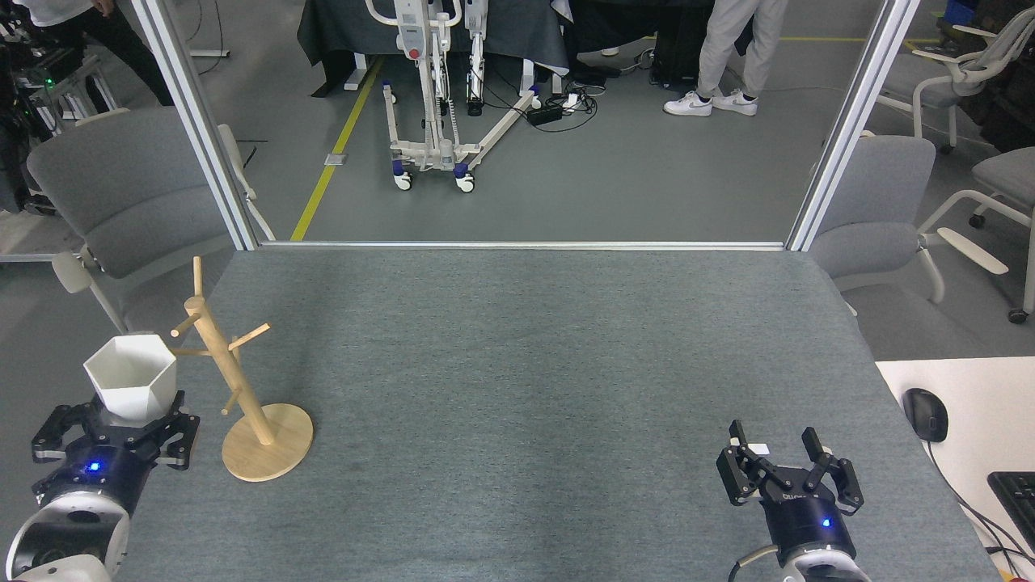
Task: Hang cup on storage rack
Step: 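Carry the cup with the left gripper up beside the wooden stand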
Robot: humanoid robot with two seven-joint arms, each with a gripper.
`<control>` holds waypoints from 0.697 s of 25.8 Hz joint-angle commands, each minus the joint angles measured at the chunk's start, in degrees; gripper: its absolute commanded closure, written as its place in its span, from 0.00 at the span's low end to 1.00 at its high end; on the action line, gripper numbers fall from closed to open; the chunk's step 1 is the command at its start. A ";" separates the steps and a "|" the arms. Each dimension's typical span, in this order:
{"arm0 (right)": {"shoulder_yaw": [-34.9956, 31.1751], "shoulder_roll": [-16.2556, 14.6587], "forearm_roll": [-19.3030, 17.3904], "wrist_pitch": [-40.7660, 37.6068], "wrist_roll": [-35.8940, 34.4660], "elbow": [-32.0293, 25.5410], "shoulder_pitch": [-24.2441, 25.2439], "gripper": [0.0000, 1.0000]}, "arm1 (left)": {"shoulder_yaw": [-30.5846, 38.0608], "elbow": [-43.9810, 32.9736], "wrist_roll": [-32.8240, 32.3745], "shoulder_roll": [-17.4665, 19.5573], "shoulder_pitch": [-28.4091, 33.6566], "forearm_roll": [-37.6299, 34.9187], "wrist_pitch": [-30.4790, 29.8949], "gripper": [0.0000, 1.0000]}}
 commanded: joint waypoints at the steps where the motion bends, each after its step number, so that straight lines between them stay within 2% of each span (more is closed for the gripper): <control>1: 0.05 -0.23 0.00 -0.14 0.03 0.14 -0.49 0.01 | -0.06 -0.22 0.43 0.18 0.40 -0.25 -0.32 1.00; 4: 0.23 -0.41 -0.09 -0.14 0.21 0.14 -1.90 0.01 | -0.32 -0.31 0.52 0.18 0.75 -0.34 -0.59 1.00; 14: -0.03 -0.14 0.17 -0.05 0.21 0.67 -1.98 0.01 | -3.23 -2.77 0.78 0.62 4.62 -0.51 -0.59 1.00; 18: -0.03 -1.11 -0.09 -0.23 0.21 0.76 -2.07 0.01 | -4.10 -3.03 0.61 0.62 4.97 -0.69 -0.59 1.00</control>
